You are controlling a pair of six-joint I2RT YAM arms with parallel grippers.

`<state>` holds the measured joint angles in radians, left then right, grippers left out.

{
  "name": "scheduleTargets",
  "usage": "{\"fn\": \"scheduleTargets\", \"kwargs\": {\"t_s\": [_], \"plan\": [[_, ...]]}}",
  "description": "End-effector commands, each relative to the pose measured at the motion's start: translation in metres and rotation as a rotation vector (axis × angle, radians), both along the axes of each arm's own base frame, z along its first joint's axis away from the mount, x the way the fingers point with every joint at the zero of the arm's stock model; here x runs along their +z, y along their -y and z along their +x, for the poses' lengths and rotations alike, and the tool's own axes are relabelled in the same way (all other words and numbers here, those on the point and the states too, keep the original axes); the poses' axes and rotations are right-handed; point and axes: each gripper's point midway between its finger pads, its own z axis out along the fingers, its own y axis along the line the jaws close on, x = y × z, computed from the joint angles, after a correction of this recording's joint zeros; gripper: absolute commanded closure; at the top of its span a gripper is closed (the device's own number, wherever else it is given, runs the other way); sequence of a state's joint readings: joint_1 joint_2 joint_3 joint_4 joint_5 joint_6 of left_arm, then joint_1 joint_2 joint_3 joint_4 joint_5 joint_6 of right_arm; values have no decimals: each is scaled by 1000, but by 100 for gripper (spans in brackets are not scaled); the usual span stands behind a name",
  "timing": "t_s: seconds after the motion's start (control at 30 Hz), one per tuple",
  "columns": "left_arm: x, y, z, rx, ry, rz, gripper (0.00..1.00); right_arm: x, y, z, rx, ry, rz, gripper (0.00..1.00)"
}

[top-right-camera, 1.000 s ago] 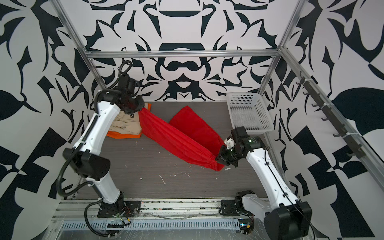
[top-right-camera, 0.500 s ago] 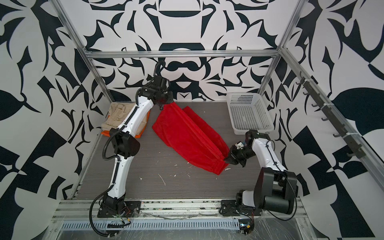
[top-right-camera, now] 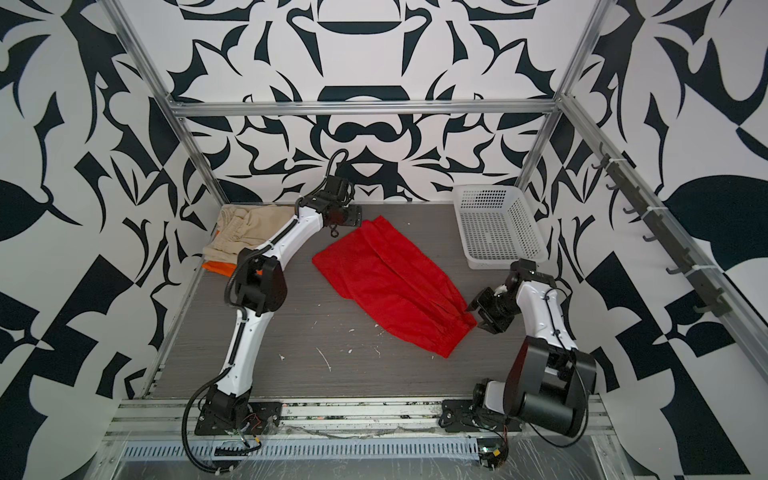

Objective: Fold and stack the shorts

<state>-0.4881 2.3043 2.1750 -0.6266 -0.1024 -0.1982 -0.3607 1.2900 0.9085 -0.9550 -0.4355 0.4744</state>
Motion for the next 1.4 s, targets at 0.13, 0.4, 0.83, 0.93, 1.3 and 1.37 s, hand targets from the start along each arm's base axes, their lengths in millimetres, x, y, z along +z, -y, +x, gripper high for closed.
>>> {"fn": "scheduleTargets", "kwargs": {"t_s": [0.13,0.4,0.83,0.93,1.3,1.37], "plan": [[55,151,-209,-916,197,-95,17,15,14,6,-66,98,-80,40],[-13,209,-351,-1445,169,-143,16,2,13,1,-109,119,-44,37],[-98,232,-395,-1627,166,-50,11,-8,12,-11,-130,122,-51,7],[-112,234,-400,-1625,186,-15,11,-9,9,-12,-128,126,-37,7],[-102,254,-372,-1348,196,-119,72,7,-9,-17,-123,199,38,5],[-74,256,-365,-1293,182,-239,77,10,-16,-20,-131,206,80,5]]}}
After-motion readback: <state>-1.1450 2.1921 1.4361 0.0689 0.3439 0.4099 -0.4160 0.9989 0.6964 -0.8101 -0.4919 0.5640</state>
